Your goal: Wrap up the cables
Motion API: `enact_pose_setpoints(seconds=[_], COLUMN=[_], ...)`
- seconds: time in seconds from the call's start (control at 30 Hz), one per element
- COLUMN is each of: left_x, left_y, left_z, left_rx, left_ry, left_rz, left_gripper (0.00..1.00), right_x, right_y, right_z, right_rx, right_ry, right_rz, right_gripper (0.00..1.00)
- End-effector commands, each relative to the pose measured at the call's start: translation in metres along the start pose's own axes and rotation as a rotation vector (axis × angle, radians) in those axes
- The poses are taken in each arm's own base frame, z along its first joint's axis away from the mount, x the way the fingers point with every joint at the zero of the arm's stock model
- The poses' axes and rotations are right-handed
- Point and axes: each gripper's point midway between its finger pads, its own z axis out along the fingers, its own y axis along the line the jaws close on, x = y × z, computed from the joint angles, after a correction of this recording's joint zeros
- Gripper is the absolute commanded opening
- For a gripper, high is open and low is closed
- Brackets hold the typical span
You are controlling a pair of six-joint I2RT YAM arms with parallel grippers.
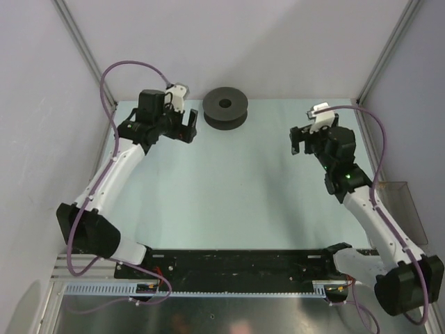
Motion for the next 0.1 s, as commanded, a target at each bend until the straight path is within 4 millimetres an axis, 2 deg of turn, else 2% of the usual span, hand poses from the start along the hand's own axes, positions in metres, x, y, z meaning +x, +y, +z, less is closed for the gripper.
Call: enact_pose_setpoints(seconds=[0.0, 0.07], left_x=[-0.014, -0.0124], left_y=[0.0084, 0.0063], left_z=[-0.0289, -0.0358], left_rx=[-0.084, -0.082], left_ry=[-0.082, -0.106], left_rz=[0.022, 0.016], left_gripper=[1.0, 0.99], right_x=[0.0132, 0.0055], right_y=[0.0043, 0.0062], right_z=[-0.0229, -0.0297], right_rx=[-0.03, -0.048], right_ry=[0.039, 0.01], right_rz=[0.106, 0.104], right_gripper=[0.96, 0.96])
